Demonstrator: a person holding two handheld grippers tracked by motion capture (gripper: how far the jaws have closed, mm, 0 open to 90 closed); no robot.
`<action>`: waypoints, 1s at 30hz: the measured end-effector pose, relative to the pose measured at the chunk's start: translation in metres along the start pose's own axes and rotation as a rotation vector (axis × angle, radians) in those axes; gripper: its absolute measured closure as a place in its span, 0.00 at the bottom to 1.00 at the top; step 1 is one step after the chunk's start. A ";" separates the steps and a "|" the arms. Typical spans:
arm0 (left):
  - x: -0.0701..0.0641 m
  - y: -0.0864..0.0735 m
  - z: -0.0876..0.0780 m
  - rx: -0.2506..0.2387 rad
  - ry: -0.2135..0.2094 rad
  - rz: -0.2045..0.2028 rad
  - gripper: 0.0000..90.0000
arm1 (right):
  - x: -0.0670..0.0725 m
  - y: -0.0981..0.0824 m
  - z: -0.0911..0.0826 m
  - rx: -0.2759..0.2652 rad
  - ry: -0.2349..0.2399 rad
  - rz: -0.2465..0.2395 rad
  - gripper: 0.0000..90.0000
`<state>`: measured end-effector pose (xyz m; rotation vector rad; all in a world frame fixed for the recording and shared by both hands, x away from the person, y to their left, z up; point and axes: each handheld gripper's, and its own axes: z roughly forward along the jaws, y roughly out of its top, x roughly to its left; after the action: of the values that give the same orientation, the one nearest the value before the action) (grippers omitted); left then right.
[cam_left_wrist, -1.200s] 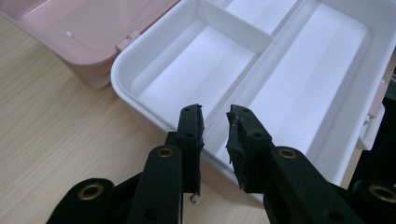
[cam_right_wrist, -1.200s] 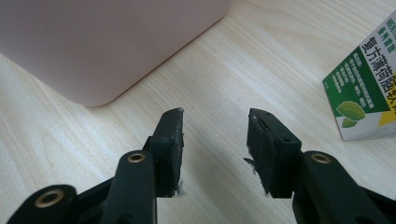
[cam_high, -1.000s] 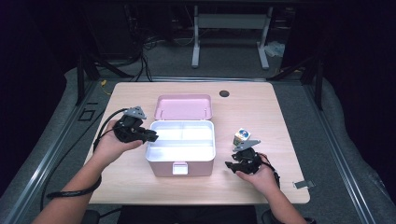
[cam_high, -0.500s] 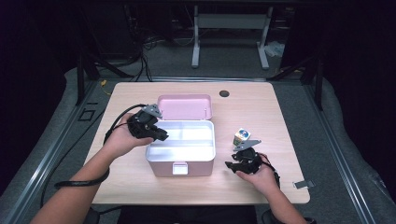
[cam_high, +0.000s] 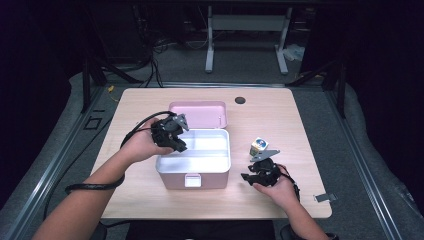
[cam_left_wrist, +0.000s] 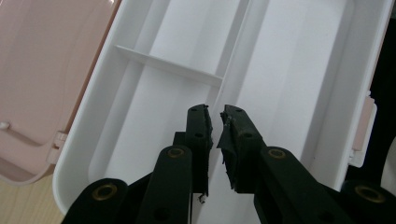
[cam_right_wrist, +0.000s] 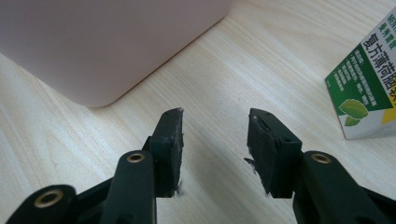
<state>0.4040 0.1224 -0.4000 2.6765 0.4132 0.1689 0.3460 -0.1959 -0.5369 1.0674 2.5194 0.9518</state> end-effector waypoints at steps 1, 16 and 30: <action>0.000 0.001 0.001 0.006 0.000 0.005 0.90 | 0.000 0.000 0.000 0.002 -0.001 -0.001 0.61; -0.002 0.014 0.012 0.071 -0.023 0.049 0.93 | 0.000 -0.002 -0.001 -0.017 -0.006 0.001 0.61; -0.003 0.021 0.018 0.101 -0.055 0.083 0.93 | -0.001 -0.006 -0.004 -0.015 -0.007 0.014 0.61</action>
<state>0.4099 0.0958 -0.4073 2.7929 0.3008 0.1006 0.3415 -0.2018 -0.5380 1.0831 2.4988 0.9673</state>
